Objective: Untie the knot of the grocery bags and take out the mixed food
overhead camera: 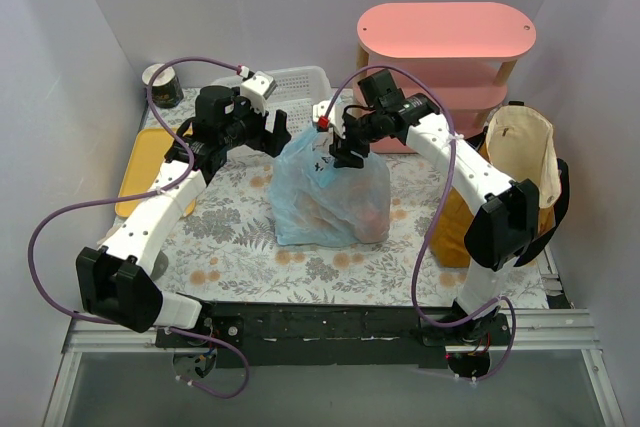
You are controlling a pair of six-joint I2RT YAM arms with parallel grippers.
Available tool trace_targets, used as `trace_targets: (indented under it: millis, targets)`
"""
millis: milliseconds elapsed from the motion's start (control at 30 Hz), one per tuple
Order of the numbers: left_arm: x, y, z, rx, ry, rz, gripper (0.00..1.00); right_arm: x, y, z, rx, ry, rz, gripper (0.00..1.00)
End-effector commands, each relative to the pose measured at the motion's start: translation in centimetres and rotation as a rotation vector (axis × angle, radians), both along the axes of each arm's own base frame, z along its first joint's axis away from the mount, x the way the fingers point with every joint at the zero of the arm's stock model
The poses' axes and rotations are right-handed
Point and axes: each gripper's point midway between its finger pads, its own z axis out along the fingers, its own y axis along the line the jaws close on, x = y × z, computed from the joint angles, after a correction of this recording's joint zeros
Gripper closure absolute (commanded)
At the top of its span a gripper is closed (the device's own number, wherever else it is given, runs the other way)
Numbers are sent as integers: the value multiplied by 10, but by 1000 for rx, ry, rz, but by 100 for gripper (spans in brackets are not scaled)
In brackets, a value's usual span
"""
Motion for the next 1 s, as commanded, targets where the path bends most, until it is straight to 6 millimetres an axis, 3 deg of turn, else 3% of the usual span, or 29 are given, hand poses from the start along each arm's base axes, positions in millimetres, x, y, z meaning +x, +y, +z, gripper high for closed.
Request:
trace_targets:
  millis: [0, 200, 300, 333, 400, 433, 500, 533, 600, 633, 700, 800, 900, 967]
  targets:
    - [1, 2, 5, -11, -23, 12, 16, -8, 9, 14, 17, -20, 65, 34]
    - [3, -3, 4, -28, -13, 4, 16, -7, 10, -4, -21, 7, 60, 38]
    - [6, -6, 5, -39, -8, -4, 16, 2, 10, -7, -20, 4, 6, 58]
    - [7, -8, 4, -44, -5, -7, 16, 6, 11, -3, -11, -11, -15, 73]
    - [11, -12, 7, -59, -3, -20, 16, 24, 9, 5, 3, -61, -115, 86]
    - [12, -15, 8, -64, -2, -31, 16, 31, 7, 20, 33, -105, -161, 98]
    - [15, -25, 14, -89, -5, -66, 16, 53, -1, 42, 98, -144, -342, 99]
    - [19, -30, 9, -94, 12, -81, 16, 52, -5, 61, 143, -157, -383, 99]
    - [21, -42, 19, -117, -3, -123, 14, 53, -12, 78, 201, -140, -468, 99]
    - [25, -48, 13, -118, 10, -136, 8, 49, -15, 90, 231, -149, -483, 99]
    - [30, -59, 17, -133, 2, -153, 8, 40, -15, 94, 260, -100, -500, 99]
    - [47, -70, 2, -132, 27, -119, 9, 30, -18, 94, 268, -57, -516, 99]
    - [76, -67, -8, -121, 42, 14, 11, 28, -28, 89, 262, -45, -584, 99]
    - [90, -63, -4, -123, 30, 79, 13, 27, -36, 86, 262, -59, -617, 99]
